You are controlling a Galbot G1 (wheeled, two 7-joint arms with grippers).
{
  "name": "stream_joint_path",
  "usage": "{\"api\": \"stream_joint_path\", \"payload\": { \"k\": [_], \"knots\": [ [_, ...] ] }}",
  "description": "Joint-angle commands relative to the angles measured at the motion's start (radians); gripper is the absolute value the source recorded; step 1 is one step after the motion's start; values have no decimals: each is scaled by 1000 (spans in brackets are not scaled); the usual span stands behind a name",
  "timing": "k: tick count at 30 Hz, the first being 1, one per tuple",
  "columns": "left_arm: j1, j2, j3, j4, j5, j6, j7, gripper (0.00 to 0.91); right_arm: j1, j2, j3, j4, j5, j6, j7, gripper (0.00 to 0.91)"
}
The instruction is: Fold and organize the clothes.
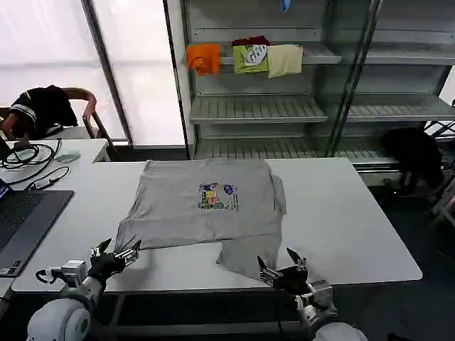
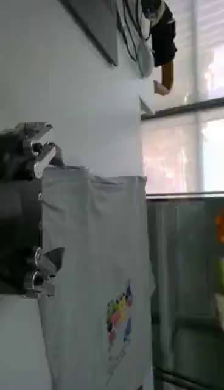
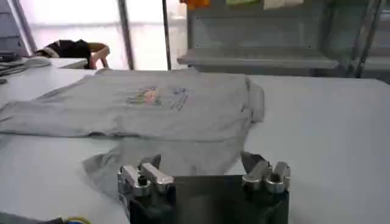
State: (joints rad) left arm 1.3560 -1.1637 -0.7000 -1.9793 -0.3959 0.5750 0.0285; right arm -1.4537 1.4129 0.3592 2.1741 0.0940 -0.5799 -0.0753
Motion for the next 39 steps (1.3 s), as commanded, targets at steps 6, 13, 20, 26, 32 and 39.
{"api": "stream_joint_path", "payload": {
  "k": [6, 13, 20, 26, 32, 39],
  "knots": [
    [2, 3, 4, 39, 11, 2, 0, 625, -13, 4, -33, -60, -72, 1, -13, 60],
    [-5, -1, 10, 60, 6, 2, 13, 20, 1, 15, -42, -58, -80, 2, -23, 0],
    [-12, -3, 13, 78, -3, 2, 36, 20, 11, 23, -38, -66, -62, 20, -19, 0],
    [-16, -5, 4, 66, -69, 2, 37, 10, 40, 41, -15, -59, 25, 90, 19, 0],
    [-40, -20, -12, 35, -185, -1, 27, 10, 104, 53, 14, -76, 68, 142, 43, 0],
    [-149, -32, -17, 42, -267, -23, 15, 0, 269, 90, 46, -177, 123, 99, 55, 0]
  ]
}}
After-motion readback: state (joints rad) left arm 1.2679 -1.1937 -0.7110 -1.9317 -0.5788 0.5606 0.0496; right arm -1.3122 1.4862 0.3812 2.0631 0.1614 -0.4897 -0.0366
